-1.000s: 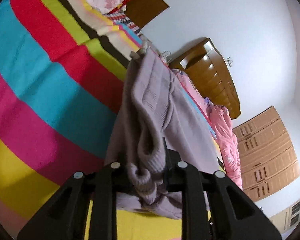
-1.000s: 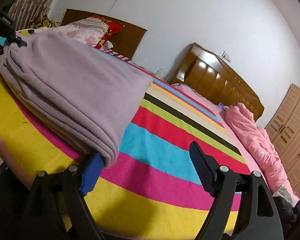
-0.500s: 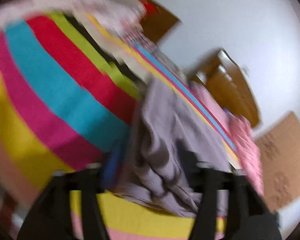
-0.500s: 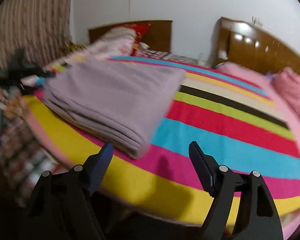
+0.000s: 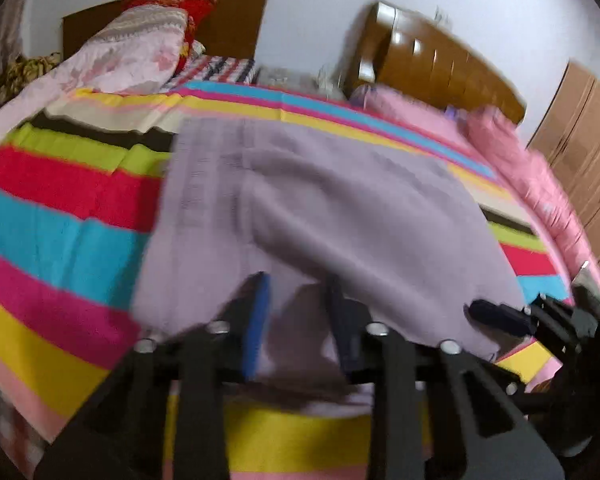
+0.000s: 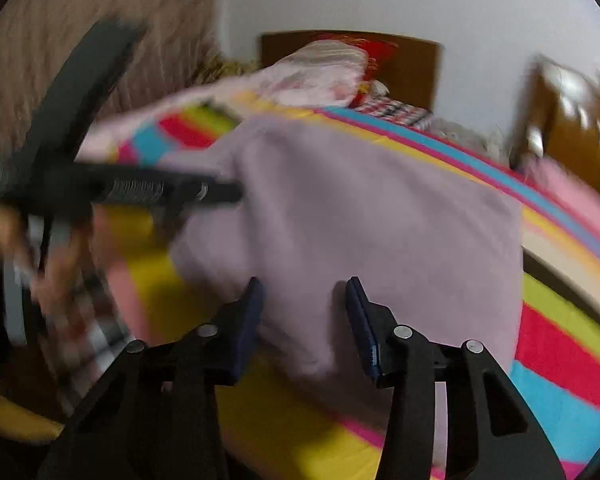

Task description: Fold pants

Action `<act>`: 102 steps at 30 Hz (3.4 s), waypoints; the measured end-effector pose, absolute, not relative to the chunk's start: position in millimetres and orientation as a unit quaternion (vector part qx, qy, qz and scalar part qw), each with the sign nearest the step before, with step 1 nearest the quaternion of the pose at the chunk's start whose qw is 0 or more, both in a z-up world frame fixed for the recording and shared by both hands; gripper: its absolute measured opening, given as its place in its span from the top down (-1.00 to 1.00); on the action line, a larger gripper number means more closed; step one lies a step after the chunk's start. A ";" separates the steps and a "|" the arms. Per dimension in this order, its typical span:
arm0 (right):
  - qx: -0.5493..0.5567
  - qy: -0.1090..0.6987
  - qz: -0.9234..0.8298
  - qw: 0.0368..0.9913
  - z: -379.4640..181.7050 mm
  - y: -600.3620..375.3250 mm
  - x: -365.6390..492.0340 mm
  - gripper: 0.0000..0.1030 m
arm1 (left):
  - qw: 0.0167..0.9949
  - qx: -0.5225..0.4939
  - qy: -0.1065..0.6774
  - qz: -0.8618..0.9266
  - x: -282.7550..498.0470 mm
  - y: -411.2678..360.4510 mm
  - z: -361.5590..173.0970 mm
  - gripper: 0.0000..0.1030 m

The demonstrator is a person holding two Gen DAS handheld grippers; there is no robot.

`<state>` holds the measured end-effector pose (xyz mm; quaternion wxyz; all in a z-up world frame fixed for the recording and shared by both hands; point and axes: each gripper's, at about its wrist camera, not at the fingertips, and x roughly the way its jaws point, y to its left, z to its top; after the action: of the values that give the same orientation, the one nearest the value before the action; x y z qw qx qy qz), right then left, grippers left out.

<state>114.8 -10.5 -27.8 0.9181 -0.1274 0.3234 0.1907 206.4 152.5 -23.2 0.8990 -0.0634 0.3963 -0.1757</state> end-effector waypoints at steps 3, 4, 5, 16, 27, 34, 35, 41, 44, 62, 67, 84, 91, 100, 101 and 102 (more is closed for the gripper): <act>-0.102 0.320 0.195 0.921 -32.6 -15.5 111.6 0.12 | 0.889 -0.105 0.406 -0.182 210.0 171.2 -26.0 0.87; -0.074 0.329 0.206 0.919 -31.9 -23.1 118.1 0.12 | 0.885 -0.125 0.407 -0.188 212.3 176.8 -29.3 0.88; -0.066 0.333 0.212 0.917 -31.0 -26.5 121.7 0.12 | 0.884 -0.134 0.406 -0.190 213.2 180.1 -30.9 0.89; -0.056 0.355 0.249 0.899 -23.9 -34.5 130.3 -0.08 | 0.899 -0.136 0.380 -0.168 201.5 175.6 -30.8 0.89; 0.008 0.413 0.281 0.866 -10.2 -108.1 253.0 -0.35 | 0.901 -0.160 0.364 -0.173 200.3 181.8 -34.5 0.89; 0.045 0.374 0.211 0.902 25.2 -131.5 300.9 -0.52 | 0.896 -0.181 0.363 -0.183 202.9 188.9 -37.7 0.90; 0.034 0.375 0.229 0.898 27.5 -119.2 296.2 -0.53 | 0.895 -0.181 0.364 -0.183 203.7 189.1 -37.9 0.90; -0.094 0.433 0.295 0.846 -8.1 -41.0 283.2 -0.54 | 0.895 -0.184 0.362 -0.186 205.3 189.9 -38.2 0.90; -0.059 0.454 0.241 0.856 -19.6 -57.2 311.7 -0.55 | 0.895 -0.185 0.361 -0.187 204.8 190.1 -39.0 0.90; -0.090 0.392 0.230 0.886 12.3 -15.6 290.5 -0.75 | 0.884 -0.218 0.355 -0.213 203.2 201.5 -43.2 0.94; 0.016 0.437 0.254 0.863 3.9 -84.6 297.8 -0.75 | 0.890 -0.203 0.354 -0.203 203.0 196.3 -41.3 0.94; 0.103 0.453 0.269 0.844 6.0 -151.8 313.4 -0.78 | 0.894 -0.195 0.356 -0.193 202.4 193.6 -39.3 0.94; 0.068 0.460 0.061 0.883 -13.7 -185.6 309.6 -0.80 | 0.898 -0.175 0.360 -0.180 202.1 187.7 -35.8 0.94; -0.049 0.420 0.261 0.868 -13.0 -74.2 158.7 -0.88 | 0.917 -0.104 0.360 -0.136 197.1 166.4 -28.2 0.94; -0.072 0.423 0.266 0.863 -20.3 -65.5 144.8 -0.91 | 0.918 -0.099 0.361 -0.134 196.8 165.4 -27.7 0.94; -0.110 0.403 0.246 0.874 -24.5 -56.5 129.0 -0.91 | 0.918 -0.097 0.361 -0.134 196.8 165.4 -27.6 0.94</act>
<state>129.0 -56.5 -24.5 0.8744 -0.1104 0.4032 0.2463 196.8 165.4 -27.6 0.9177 -0.0969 0.3613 -0.1340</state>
